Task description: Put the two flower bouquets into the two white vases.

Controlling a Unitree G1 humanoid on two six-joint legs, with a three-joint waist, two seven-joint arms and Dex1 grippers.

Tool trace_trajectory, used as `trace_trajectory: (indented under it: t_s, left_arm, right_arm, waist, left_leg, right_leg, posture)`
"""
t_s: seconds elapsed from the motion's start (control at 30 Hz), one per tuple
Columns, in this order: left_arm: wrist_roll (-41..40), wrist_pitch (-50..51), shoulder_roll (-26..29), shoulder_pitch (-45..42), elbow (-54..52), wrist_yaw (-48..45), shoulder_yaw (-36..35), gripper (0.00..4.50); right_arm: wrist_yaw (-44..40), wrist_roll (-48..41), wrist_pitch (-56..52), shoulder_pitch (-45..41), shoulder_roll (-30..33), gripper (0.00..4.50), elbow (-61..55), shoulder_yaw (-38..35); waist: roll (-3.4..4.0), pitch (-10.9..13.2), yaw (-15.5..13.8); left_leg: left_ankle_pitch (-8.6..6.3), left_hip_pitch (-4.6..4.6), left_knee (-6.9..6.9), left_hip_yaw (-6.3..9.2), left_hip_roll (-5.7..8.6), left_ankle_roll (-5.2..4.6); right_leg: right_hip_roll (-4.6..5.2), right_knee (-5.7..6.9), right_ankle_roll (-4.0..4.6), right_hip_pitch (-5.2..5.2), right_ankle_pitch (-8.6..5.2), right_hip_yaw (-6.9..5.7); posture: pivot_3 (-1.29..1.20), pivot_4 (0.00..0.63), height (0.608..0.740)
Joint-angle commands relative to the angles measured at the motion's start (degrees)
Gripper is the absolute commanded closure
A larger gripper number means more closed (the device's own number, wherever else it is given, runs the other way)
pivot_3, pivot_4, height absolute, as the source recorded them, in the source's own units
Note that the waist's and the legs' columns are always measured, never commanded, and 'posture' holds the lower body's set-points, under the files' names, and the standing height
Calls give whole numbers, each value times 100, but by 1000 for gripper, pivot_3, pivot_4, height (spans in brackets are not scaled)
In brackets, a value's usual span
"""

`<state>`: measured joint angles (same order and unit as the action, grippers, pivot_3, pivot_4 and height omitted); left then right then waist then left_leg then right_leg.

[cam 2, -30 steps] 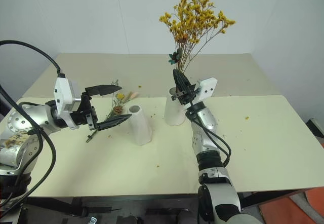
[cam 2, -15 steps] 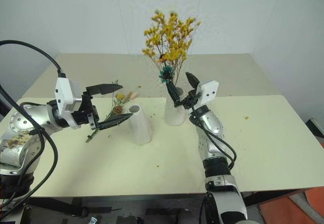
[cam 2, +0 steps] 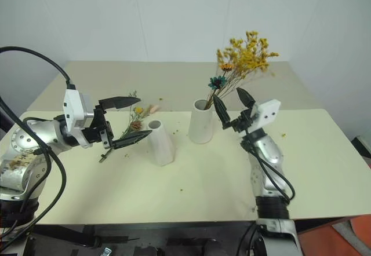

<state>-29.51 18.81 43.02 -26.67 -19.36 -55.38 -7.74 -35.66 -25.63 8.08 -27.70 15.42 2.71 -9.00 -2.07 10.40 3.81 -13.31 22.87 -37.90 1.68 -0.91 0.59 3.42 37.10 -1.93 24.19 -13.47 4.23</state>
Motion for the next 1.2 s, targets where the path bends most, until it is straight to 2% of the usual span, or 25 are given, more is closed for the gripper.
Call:
trace_trajectory:
  t_s: [0.03, 0.3, 0.43, 0.5, 0.63, 0.73, 0.83, 0.97, 1.07, 1.2]
  left_arm:
    - [-26, -147, 38, -30, -67, -43, -100, 0]
    - [13, -238, 6, -42, 18, -70, -61, 0]
    - [-233, -60, 74, 194, -100, 66, -453, 0]
    - [-77, 23, 199, 540, -185, 361, -862, 0]
    - [746, 731, 566, 1206, -483, 1417, -1314, 0]
    - [1039, 2029, 926, 1283, -795, 2101, -1223, 0]
    - [1161, 3168, 1221, 972, -855, 2445, -875, 0]
    - [1330, 4497, 943, -232, 126, 2984, -198, 0]
    - [1308, 4935, 701, -975, 834, 2978, 211, 0]
    - [1332, 4837, 445, -1616, 1929, 2689, 697, 0]
  right_arm:
    - [-585, -342, -194, 107, 292, 19, -697, 124]
    - [-1150, -503, -409, 383, 567, 19, -1111, 279]
    - [-1483, -782, -962, 514, 968, 19, -1489, 316]
    - [-1453, -788, -1521, 530, 1367, 19, -1775, 366]
    - [-1653, -844, -2225, 537, 2187, 19, -2289, 363]
    - [-1911, -617, -2362, 611, 2757, 19, -2619, 436]
    - [-2117, -781, -2506, 622, 3016, 19, -2809, 406]
    - [-2273, -768, -3149, 262, 3437, 19, -2890, 673]
    - [-2332, -892, -3830, -176, 3661, 19, -2878, 909]
    - [-2339, -980, -4485, -562, 3788, 19, -2887, 1016]
  waist:
    - [0, 0, 9]
    - [0, 0, -27]
    - [0, 0, -50]
    - [0, 0, -40]
    - [0, 0, -33]
    - [-3, 0, -89]
    - [-8, -1, -163]
    - [-8, -1, -238]
    - [-9, -1, -236]
    - [-9, -1, -218]
  left_leg:
    - [0, -2, 0, -1, 0, 0]
    - [0, -3, 0, 0, -1, 0]
    - [0, -2, 0, 0, -1, 0]
    - [0, -3, 0, 0, -3, 0]
    - [0, -7, 0, 1, -4, 0]
    - [0, -6, 0, 3, -2, 0]
    - [0, -4, -1, 7, -2, 0]
    - [0, -4, -9, 8, 3, 0]
    - [0, -4, -11, 9, 3, 0]
    - [0, 11, -10, 10, 2, 0]
  right_leg:
    - [0, 0, 0, -1, 0, 0]
    - [-3, -2, 0, -4, -1, -1]
    - [-2, -2, 0, -3, -1, -1]
    - [-3, -2, 0, -2, -1, -1]
    - [-3, 0, 1, -3, -2, -1]
    - [-3, -2, -2, -5, -4, -4]
    - [-3, -7, -6, -9, -6, -12]
    - [-1, -4, -6, -14, -6, -15]
    - [-4, -2, -5, -12, -5, -15]
    - [-4, -6, -2, 2, -5, -15]
  posture:
    - [0, 150, 740]
    - [0, 150, 740]
    - [0, 150, 740]
    - [0, 150, 740]
    - [0, 150, 740]
    - [0, 150, 740]
    - [0, 150, 740]
    - [0, 150, 740]
    - [0, 150, 740]
    - [0, 150, 740]
